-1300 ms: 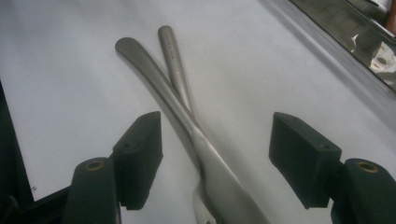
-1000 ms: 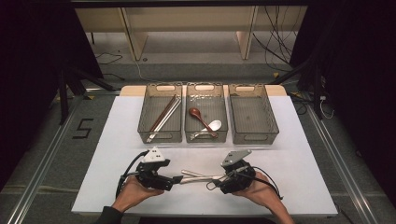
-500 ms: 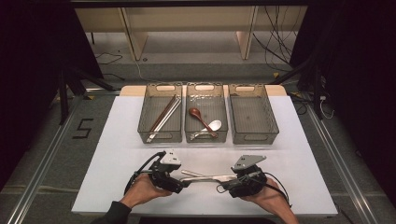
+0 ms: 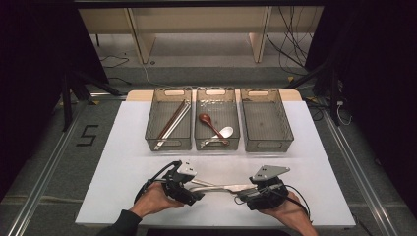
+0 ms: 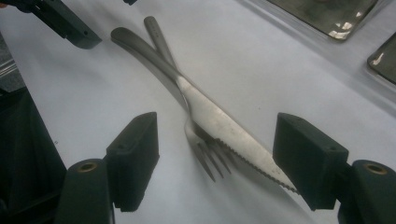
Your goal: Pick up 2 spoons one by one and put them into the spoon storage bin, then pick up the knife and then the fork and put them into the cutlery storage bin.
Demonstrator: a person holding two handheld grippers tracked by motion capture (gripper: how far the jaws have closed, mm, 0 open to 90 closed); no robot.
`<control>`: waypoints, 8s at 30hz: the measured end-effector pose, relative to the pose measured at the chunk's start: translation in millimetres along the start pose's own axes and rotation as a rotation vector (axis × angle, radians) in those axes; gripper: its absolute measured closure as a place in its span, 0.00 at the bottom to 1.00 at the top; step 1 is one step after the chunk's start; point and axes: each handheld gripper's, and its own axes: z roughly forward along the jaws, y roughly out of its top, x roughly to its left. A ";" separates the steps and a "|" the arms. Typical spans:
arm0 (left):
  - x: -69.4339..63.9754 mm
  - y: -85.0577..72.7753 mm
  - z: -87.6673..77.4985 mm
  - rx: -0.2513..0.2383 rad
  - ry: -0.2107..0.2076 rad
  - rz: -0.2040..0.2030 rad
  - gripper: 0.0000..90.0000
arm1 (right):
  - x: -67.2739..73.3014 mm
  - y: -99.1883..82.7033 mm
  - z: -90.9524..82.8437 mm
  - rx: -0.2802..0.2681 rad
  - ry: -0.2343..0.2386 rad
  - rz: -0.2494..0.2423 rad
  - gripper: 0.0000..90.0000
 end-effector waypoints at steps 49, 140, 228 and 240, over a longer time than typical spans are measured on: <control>-4.9 21.8 25.3 0.239 -0.002 0.164 0.59 | -6.8 -21.6 -22.1 -0.037 -0.034 0.066 0.35; -14.9 46.1 27.7 0.232 -0.048 0.191 0.86 | 0.9 -15.5 -22.7 -0.072 -0.036 0.036 0.35; -10.9 66.8 -31.3 0.074 -0.090 0.100 0.76 | 66.8 14.7 53.8 -0.036 -0.374 -0.877 0.90; 15.7 62.4 -64.0 -0.058 -0.001 0.007 0.51 | 60.0 18.7 43.2 -0.039 -0.412 -0.857 0.90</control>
